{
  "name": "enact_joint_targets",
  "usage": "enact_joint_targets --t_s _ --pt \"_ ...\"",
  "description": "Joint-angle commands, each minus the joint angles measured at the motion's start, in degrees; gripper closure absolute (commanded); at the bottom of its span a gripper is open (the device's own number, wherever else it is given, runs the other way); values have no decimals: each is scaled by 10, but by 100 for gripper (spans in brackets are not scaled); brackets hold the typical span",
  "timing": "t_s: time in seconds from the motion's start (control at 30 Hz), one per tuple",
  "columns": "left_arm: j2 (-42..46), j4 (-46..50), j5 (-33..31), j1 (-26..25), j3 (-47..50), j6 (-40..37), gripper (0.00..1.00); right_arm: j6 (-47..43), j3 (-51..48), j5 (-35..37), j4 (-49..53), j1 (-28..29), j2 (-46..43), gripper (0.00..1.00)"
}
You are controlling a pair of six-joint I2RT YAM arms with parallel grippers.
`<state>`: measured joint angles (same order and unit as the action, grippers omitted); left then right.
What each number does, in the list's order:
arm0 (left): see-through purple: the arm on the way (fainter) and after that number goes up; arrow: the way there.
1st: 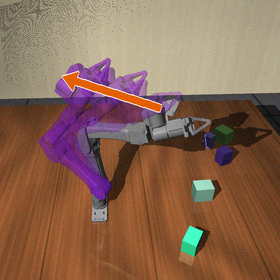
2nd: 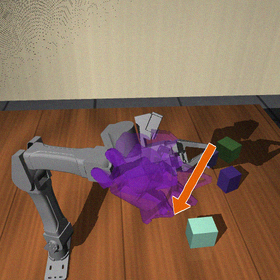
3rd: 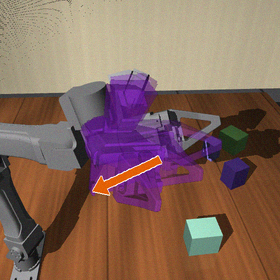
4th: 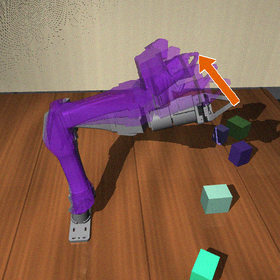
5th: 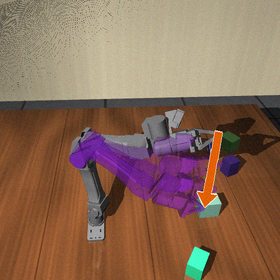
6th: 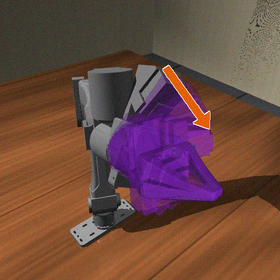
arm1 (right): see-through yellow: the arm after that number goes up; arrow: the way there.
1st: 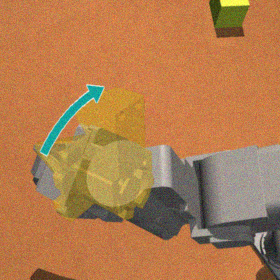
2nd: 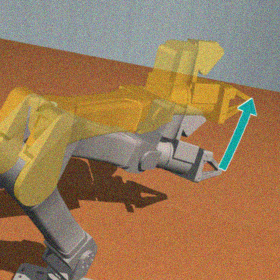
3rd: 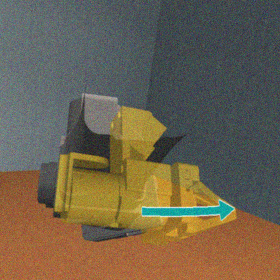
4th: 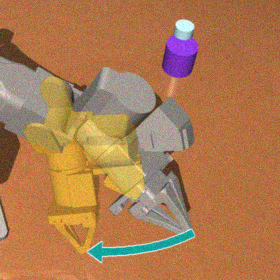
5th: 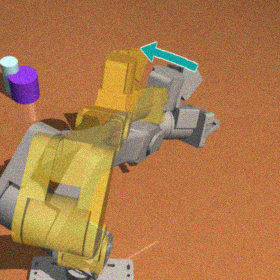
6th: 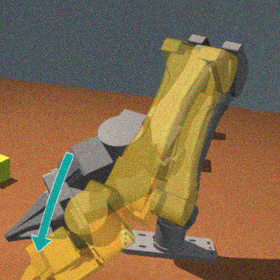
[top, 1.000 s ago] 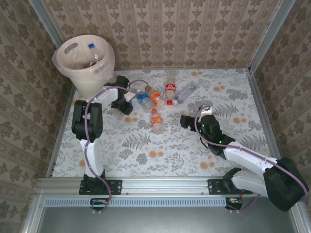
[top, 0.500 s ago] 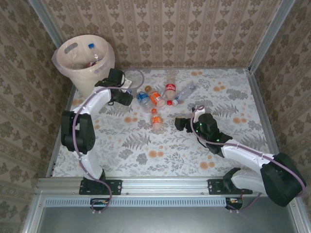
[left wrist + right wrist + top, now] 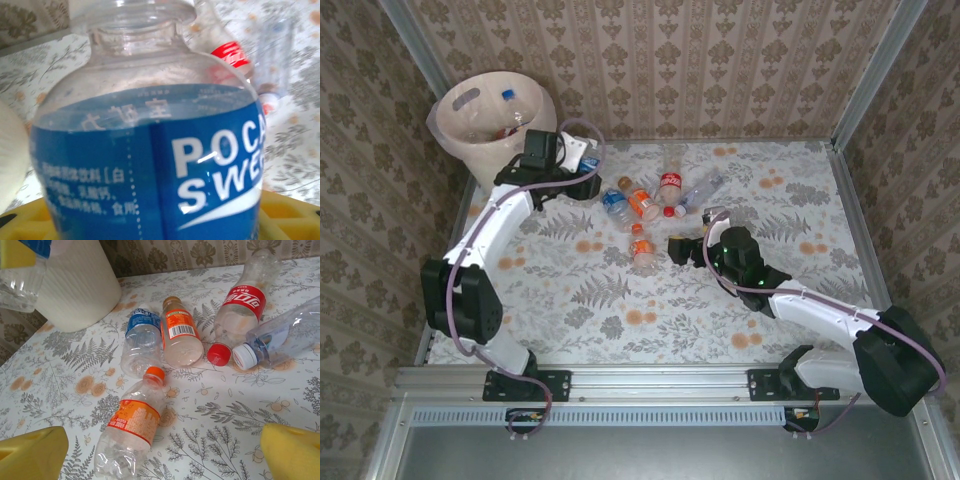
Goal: Put the plastic bottles in the bin
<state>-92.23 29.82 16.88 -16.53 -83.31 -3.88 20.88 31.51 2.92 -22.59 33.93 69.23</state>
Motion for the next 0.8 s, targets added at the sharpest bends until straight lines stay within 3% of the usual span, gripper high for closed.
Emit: enact_joint_targets --t_s 0.0,0.17,0.47,0.77 --pt "30 -28 77 -7 -21 30 45 -12 16 -2 -8 3 7 0" --pt "47 -35 112 -9 -46 48 45 -12 16 -1 -8 4 9 0" --pt "65 -39 113 -11 -121 93 44 -13 15 4 -8 5 7 0" --pt "65 -32 1 -5 -199 140 45 -14 9 9 -6 6 -3 0"
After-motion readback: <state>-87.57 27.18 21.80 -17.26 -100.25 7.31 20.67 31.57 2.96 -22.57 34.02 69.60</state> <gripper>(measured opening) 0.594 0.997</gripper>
